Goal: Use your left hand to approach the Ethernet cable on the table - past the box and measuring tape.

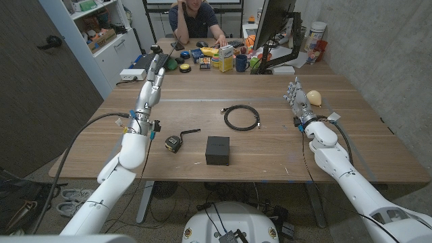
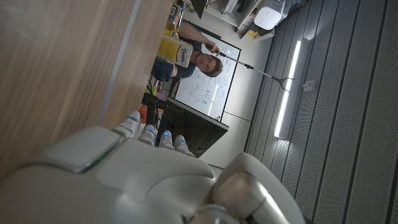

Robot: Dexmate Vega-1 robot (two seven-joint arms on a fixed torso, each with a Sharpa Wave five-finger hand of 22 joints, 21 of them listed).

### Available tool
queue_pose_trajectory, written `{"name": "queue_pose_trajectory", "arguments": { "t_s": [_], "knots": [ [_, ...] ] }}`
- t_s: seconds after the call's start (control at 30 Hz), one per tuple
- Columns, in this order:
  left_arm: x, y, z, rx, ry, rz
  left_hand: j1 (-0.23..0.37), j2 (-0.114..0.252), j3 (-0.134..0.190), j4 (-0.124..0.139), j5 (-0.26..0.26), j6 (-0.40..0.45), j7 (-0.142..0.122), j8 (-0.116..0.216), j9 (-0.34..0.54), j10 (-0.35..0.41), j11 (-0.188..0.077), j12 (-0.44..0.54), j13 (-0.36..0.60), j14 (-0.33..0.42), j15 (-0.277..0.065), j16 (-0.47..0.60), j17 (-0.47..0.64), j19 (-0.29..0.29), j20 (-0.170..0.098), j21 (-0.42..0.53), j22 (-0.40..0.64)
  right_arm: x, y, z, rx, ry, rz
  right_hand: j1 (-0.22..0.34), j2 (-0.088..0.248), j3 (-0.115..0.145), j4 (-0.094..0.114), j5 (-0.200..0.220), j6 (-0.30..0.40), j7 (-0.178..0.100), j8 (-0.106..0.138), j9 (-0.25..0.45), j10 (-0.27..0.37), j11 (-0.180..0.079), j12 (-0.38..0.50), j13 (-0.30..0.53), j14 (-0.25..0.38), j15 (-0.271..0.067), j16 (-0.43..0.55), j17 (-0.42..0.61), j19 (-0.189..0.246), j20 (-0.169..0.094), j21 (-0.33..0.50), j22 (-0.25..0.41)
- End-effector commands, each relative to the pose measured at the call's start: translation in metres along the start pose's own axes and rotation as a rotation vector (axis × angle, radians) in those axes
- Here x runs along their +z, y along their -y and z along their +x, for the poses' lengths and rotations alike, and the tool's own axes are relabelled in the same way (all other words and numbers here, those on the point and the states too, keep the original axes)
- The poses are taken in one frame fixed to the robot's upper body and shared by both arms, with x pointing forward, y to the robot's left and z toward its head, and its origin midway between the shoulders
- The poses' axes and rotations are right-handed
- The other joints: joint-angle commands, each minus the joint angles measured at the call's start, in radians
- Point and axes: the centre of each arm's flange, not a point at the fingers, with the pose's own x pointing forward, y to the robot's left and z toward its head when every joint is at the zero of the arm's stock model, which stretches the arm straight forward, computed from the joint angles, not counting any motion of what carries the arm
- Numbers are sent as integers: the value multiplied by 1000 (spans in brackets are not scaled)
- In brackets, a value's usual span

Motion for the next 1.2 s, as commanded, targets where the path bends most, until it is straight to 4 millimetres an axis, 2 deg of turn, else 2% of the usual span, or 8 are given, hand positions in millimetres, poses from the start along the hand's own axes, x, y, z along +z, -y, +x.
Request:
{"name": "queue_pose_trajectory", "arguments": {
  "t_s": [0.03, 0.33, 0.47, 0.67, 0.8, 0.97, 1.13, 1.2],
  "knots": [
    [22, -1, 6, -24, 121, 142, 12, 89, 10, -6, 4, -226, -11, 6, 3, -341, -11, 7, 3, -321, -10, 8, 1, -195, 2, 12, 4, -1, 3, -8, -7, -4, 4, -5, 49, -10, 2, 7, -44, 8, 5, 3, -15, -4, 6, 3, -64, -2, 4, 5, -8, 1, -5, 2],
    [26, 3, 22, -58, 171, 221, 21, 84, 13, -13, 3, -228, -11, 8, 4, -345, -15, 6, 3, -329, -12, 6, -1, -190, 3, 16, 3, -1, 9, -12, -22, -1, -2, -5, 50, -15, 2, 8, -43, 8, 6, 3, -14, -7, 6, 3, -63, -2, 4, 5, -7, 1, -6, 2],
    [26, 7, 39, -93, 186, 264, 35, 76, 18, -27, 1, -234, -11, 10, 4, -345, -24, 7, 2, -327, -11, 10, -4, -178, 1, 22, 2, 0, 10, -12, -26, 2, 2, -5, 49, -17, 2, 8, -44, 8, 6, 3, -14, -7, 6, 3, -63, -2, 4, 5, -9, 2, -7, 2],
    [26, 18, 74, -164, 226, 355, 60, 61, 23, -48, -2, -232, -11, 17, 5, -323, -31, 15, 2, -303, -8, 21, -7, -127, -2, 39, -1, -5, 14, -13, -30, 0, 7, -5, 49, -19, 2, 8, -43, 7, 7, 3, -12, -9, 7, 3, -63, -1, 4, 5, -9, 3, -8, 2],
    [27, 25, 93, -196, 250, 388, 72, 55, 26, -58, -3, -230, -11, 19, 6, -328, -28, 11, 2, -314, -10, 16, -7, -134, -6, 34, -3, -6, 16, -14, -38, 1, 13, -5, 49, -21, 1, 8, -43, 8, 7, 3, -11, -9, 7, 3, -62, -1, 4, 5, -9, 3, -9, 2],
    [30, 35, 110, -216, 284, 416, 84, 51, 29, -68, -4, -234, -11, 19, 5, -348, -32, 4, 2, -331, -7, 11, -7, -150, 0, 25, -4, -6, 21, -15, -46, 6, 10, -5, 48, -23, 1, 8, -43, 9, 7, 3, -10, -8, 7, 3, -63, -2, 3, 5, -9, 4, -10, 2],
    [35, 44, 121, -234, 320, 437, 97, 46, 31, -79, -5, -238, -11, 19, 5, -344, -39, 7, 2, -323, -3, 16, -7, -129, -1, 32, -5, -7, 24, -16, -56, 5, 11, -5, 47, -26, 1, 9, -43, 10, 7, 3, -11, -9, 7, 3, -62, -2, 4, 5, -10, 4, -11, 2],
    [37, 48, 125, -243, 335, 443, 111, 41, 33, -91, -6, -238, -11, 21, 6, -335, -41, 11, 2, -311, -9, 21, -8, -107, -3, 38, -7, -8, 25, -17, -55, 4, 10, -5, 47, -27, 1, 9, -43, 11, 7, 3, -11, -9, 7, 3, -62, -2, 3, 5, -11, 5, -12, 2]
  ]
}}
